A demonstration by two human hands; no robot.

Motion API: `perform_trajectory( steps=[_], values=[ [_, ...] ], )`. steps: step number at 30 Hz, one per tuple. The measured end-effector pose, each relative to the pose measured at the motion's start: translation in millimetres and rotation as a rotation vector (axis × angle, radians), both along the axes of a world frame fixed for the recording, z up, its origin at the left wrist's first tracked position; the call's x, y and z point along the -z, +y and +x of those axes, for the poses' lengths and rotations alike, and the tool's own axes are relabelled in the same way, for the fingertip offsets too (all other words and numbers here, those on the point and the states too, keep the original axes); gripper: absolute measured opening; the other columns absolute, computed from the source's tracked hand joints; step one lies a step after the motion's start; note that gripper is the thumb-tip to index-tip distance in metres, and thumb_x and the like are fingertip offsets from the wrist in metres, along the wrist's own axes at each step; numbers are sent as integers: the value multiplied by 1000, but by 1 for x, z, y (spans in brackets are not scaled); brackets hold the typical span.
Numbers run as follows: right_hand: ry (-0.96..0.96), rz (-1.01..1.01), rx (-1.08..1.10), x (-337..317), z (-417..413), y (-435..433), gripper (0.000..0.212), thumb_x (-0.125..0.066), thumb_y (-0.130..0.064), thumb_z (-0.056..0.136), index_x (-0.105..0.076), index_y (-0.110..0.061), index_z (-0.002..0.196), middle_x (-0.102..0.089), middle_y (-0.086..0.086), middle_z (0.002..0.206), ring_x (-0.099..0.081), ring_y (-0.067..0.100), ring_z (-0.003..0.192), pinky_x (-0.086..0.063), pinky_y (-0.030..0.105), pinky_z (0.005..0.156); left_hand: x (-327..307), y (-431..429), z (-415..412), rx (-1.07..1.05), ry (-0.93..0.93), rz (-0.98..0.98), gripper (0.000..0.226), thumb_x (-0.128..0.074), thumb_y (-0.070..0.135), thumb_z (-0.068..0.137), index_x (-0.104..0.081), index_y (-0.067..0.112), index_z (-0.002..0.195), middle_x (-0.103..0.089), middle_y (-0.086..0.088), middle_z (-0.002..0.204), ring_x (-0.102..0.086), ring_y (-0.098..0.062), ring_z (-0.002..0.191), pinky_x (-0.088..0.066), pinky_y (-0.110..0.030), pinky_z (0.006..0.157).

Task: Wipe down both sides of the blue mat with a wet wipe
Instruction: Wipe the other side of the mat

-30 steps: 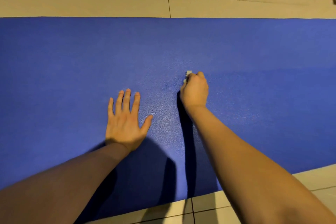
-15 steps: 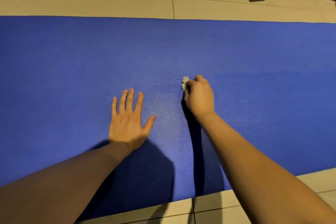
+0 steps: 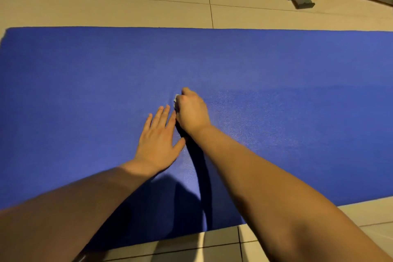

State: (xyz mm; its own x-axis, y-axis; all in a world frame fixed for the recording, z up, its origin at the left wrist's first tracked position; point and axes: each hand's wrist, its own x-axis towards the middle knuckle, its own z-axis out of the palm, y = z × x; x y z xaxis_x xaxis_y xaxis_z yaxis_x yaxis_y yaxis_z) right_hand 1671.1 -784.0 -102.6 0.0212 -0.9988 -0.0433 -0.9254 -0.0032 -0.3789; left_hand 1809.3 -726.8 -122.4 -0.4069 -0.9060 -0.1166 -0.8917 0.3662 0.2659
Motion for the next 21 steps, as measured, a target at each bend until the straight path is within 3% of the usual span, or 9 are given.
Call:
perform_trajectory(
  steps=[3,6,9,13,18,21],
  values=[
    [26,-53,-39,4,-20,4,11,-66,-5,88,-63,-6,77,-53,11,84,-56,34,72,-35,32,58,-24,-3,40,9,-87,37,105,-42,81,83,-18,13,160,-13,-13,167,-9,-29,155,-11,-52,125],
    [58,-37,154,5,-65,9,9,-62,-7,88,-70,-7,91,-58,12,96,-59,36,82,-49,37,67,-42,-10,66,-7,-270,283,143,-58,94,60,2,12,161,10,-14,168,8,-31,155,-10,-56,124],
    [149,29,337,5,-107,16,14,-61,-8,88,-71,-8,98,-59,13,105,-61,37,91,-51,39,76,-48,-17,69,114,-437,421,164,-74,87,48,20,9,157,27,-17,163,23,-33,152,-10,-59,123],
    [104,79,465,3,-99,20,15,-58,-14,96,-69,-7,102,-62,14,111,-62,36,97,-45,36,76,-45,-19,60,120,-531,417,168,-83,78,48,23,2,154,27,-23,161,23,-39,151,-14,-65,120],
    [23,125,257,-2,-6,33,14,-59,-4,89,-70,-8,96,-63,12,104,-63,35,92,-47,36,72,-41,-17,54,94,-552,426,170,-88,72,47,24,0,153,29,-25,160,25,-43,149,-13,-70,117],
    [102,172,83,-14,29,42,11,-58,-4,91,-68,-6,92,-61,14,101,-62,36,89,-37,34,63,-45,-16,50,80,-590,422,171,-89,71,46,24,-1,152,27,-26,160,21,-44,150,-18,-69,116]
  ],
)
